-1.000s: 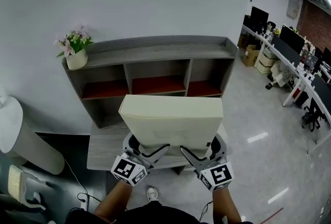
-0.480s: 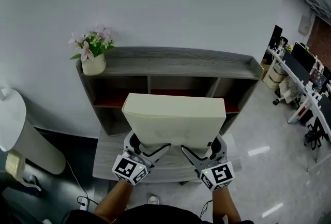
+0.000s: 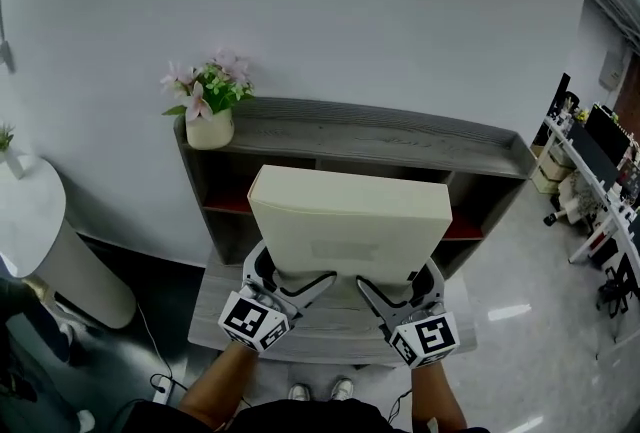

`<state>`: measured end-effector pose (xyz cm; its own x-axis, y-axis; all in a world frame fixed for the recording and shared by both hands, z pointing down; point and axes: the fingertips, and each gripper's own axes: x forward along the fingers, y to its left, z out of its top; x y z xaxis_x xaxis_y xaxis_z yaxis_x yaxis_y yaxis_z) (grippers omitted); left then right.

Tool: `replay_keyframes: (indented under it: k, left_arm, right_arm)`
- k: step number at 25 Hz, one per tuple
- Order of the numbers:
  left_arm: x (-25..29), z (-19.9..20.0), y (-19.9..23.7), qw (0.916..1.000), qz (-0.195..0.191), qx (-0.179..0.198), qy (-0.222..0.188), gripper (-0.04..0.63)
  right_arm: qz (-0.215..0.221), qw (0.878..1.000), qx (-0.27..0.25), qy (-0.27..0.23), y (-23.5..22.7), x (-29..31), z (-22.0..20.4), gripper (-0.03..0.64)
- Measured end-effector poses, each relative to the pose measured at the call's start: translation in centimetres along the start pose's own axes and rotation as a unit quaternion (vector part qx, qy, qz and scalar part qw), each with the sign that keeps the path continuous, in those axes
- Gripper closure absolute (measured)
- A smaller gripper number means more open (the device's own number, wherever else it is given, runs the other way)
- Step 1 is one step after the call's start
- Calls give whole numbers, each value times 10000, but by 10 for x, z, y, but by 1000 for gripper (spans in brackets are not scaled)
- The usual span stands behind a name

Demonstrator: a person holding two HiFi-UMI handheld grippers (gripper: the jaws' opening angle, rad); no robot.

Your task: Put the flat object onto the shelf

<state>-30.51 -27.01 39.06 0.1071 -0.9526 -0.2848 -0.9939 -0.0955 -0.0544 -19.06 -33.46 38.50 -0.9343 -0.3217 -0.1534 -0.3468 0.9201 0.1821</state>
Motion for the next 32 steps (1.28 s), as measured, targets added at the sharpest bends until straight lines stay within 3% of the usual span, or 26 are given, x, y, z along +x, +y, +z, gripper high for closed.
replay_keyframes:
  k: [11, 22, 26, 32]
  left_arm:
    - [20, 37, 27, 9986, 433, 228, -183, 77]
    - [70, 135, 57, 9932, 317, 959, -578, 77]
    - [104, 162, 72, 9935, 206, 901, -660, 77]
    - [148, 175, 106, 9941, 153, 949, -496, 77]
  right_arm:
    - [363, 9986, 19, -386, -16, 40, 35, 147]
    - [506, 9926, -451, -1004, -49, 87, 129, 147]
    - [362, 9911, -449, -1200, -74, 107, 159, 147]
    - [403, 9926, -285, -1113, -106, 152, 169, 147]
